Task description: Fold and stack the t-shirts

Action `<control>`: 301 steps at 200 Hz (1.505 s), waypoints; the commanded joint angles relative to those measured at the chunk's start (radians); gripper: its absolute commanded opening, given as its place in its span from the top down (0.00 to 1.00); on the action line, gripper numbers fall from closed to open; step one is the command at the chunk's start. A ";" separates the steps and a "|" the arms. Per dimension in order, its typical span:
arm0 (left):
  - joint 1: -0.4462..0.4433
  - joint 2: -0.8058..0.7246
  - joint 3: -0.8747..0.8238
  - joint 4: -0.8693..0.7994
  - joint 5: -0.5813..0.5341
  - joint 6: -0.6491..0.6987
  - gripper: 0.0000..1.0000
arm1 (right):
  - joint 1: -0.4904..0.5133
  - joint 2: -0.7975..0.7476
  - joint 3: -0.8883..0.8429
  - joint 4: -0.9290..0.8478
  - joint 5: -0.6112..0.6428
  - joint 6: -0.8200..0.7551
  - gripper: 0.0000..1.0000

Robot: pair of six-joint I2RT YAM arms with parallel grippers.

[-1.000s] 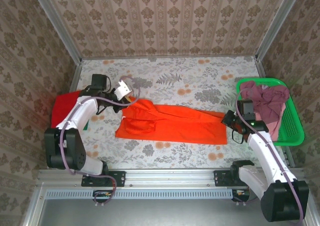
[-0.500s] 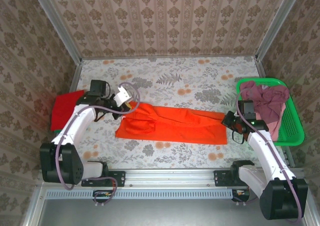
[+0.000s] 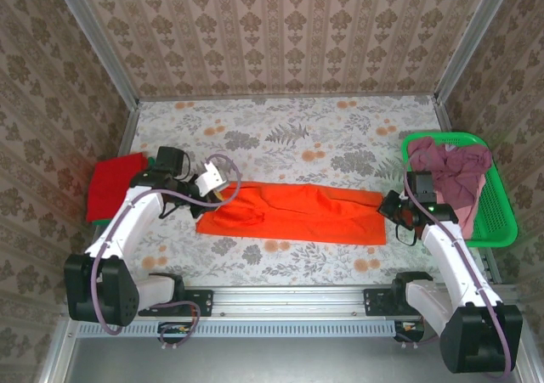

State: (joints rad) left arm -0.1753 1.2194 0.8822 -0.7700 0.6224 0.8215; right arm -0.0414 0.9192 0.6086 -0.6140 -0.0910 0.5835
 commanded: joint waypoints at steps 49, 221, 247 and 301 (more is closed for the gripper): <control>0.087 0.035 -0.006 -0.130 -0.020 0.106 1.00 | -0.028 -0.060 -0.018 -0.128 0.028 0.021 1.00; 0.023 0.145 -0.023 -0.162 -0.116 0.054 0.51 | -0.028 -0.043 -0.116 -0.041 -0.102 0.018 0.70; 0.004 0.139 -0.005 -0.157 -0.118 -0.013 0.14 | -0.028 -0.093 -0.107 -0.029 -0.134 -0.033 0.34; -0.036 0.138 0.135 -0.023 -0.082 -0.363 0.00 | 0.018 -0.092 -0.104 0.143 -0.234 -0.048 0.22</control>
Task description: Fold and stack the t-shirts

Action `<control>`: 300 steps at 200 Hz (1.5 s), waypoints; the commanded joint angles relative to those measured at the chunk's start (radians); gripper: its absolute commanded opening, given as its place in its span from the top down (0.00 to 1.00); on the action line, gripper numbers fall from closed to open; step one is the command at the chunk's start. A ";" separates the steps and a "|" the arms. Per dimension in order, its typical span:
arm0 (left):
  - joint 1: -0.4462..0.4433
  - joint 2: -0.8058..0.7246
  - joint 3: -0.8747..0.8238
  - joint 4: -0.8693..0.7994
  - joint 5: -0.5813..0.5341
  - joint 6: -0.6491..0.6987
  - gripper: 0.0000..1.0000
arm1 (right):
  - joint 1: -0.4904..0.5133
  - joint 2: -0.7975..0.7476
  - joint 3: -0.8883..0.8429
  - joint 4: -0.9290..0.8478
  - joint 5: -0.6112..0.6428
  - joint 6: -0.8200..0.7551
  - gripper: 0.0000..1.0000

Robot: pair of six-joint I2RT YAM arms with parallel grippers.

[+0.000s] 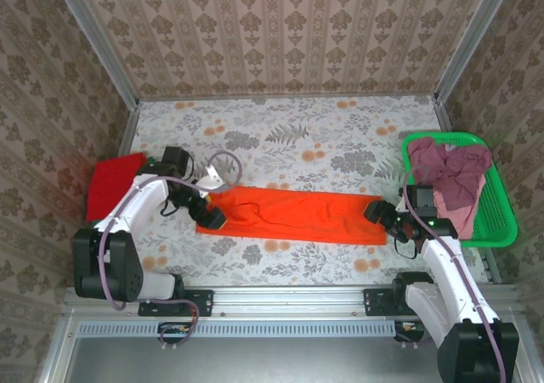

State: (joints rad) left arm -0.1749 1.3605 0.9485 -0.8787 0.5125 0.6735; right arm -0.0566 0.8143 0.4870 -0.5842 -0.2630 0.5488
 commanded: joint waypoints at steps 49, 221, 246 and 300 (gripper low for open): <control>-0.250 -0.007 -0.021 0.445 -0.090 -0.747 0.00 | 0.256 0.154 0.085 0.229 0.054 0.027 0.22; -0.199 0.398 -0.113 0.840 -0.225 -0.944 0.00 | 0.343 0.705 0.199 0.444 0.034 0.081 0.29; -0.166 0.548 0.087 0.765 -0.195 -0.771 0.00 | 0.390 0.700 0.171 0.407 0.056 0.082 0.29; -0.136 0.868 0.599 0.480 -0.200 -0.628 0.00 | 0.534 0.680 0.123 0.425 0.066 0.167 0.30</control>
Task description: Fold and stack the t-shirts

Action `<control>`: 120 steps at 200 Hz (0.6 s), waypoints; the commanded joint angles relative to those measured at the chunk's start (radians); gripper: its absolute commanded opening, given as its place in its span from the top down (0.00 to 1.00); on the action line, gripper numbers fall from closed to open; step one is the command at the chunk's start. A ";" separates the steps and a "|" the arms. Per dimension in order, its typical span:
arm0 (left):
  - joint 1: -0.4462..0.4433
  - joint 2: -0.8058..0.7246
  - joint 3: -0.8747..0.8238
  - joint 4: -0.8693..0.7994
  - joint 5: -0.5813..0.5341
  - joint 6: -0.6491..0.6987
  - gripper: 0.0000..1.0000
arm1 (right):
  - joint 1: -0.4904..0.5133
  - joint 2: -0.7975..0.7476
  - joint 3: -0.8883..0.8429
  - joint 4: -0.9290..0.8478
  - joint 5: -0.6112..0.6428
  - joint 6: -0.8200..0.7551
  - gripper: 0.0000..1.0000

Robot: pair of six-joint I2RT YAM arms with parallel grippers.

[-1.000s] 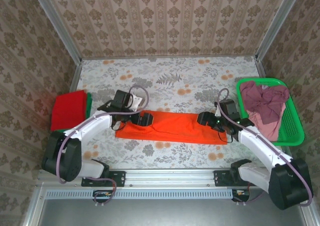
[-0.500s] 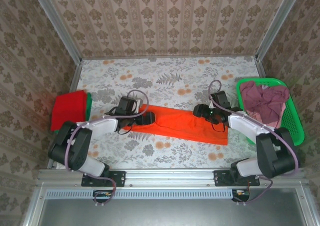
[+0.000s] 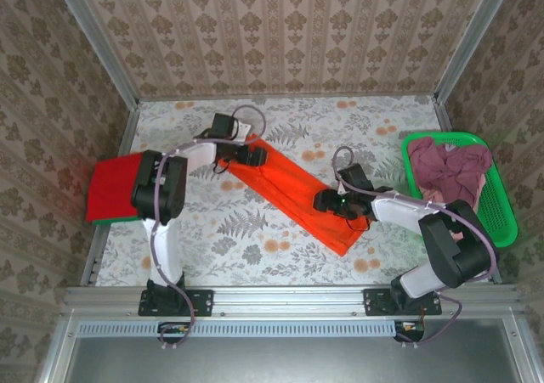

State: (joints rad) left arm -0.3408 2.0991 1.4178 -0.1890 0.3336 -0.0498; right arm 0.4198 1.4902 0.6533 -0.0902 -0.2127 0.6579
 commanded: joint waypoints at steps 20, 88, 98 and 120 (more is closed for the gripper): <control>0.036 0.242 0.311 -0.298 0.000 0.080 0.04 | 0.137 0.023 -0.022 -0.079 0.012 0.062 0.30; 0.048 0.346 0.547 -0.409 0.135 0.040 0.00 | 0.380 0.184 0.207 -0.151 -0.042 -0.049 0.28; 0.049 0.340 0.548 -0.408 0.140 0.033 0.00 | 0.391 0.197 0.237 -0.160 -0.048 -0.066 0.28; 0.049 0.303 0.512 -0.389 0.151 0.021 0.00 | 0.394 0.147 0.242 -0.132 -0.031 -0.088 0.27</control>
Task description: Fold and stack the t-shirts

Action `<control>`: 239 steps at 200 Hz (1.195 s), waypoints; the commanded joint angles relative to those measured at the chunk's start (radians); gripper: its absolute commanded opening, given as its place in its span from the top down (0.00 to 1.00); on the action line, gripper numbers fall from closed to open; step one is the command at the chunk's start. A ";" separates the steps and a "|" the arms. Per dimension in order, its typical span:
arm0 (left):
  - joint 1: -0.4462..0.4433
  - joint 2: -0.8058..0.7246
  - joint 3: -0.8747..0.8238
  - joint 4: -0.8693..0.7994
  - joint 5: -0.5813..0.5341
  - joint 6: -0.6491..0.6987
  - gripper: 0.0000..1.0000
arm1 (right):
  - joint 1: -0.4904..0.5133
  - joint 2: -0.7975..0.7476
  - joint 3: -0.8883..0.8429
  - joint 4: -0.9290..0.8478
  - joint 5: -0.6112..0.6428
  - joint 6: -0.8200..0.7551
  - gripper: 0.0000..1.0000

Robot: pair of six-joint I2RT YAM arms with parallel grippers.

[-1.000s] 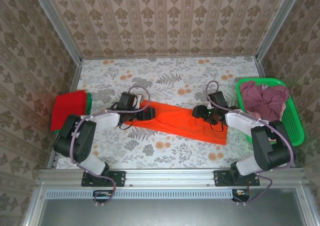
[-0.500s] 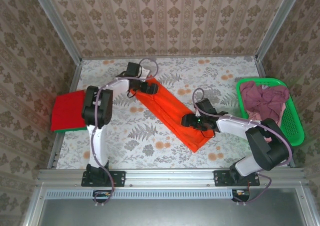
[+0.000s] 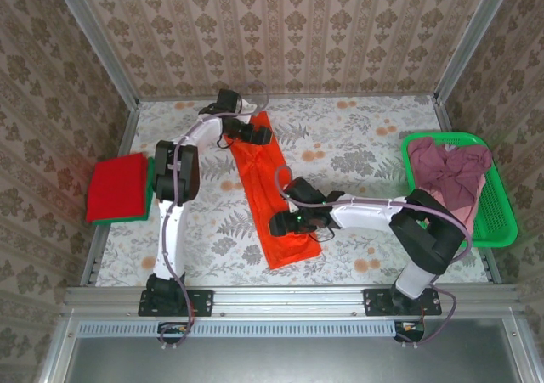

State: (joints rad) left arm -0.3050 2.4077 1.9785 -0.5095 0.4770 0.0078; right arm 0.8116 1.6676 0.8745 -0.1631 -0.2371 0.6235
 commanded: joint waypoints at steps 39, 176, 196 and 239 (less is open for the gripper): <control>0.012 -0.188 -0.250 0.085 0.003 -0.095 0.00 | -0.072 -0.169 0.047 -0.052 0.105 -0.159 0.27; -0.062 -1.127 -1.286 0.466 -0.207 -0.373 0.00 | -0.336 0.632 0.942 -0.075 -0.041 -0.252 0.48; -0.070 -1.237 -1.383 0.462 -0.237 -0.418 0.00 | -0.336 0.744 1.066 -0.111 -0.099 -0.215 0.48; -0.068 -1.339 -1.458 0.430 -0.274 -0.430 0.00 | -0.333 0.886 1.211 -0.130 -0.191 -0.122 0.59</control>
State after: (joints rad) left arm -0.3729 1.0950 0.5335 -0.0685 0.2459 -0.3923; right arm 0.4759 2.5015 2.0151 -0.2550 -0.3359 0.4309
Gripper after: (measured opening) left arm 0.997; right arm 0.452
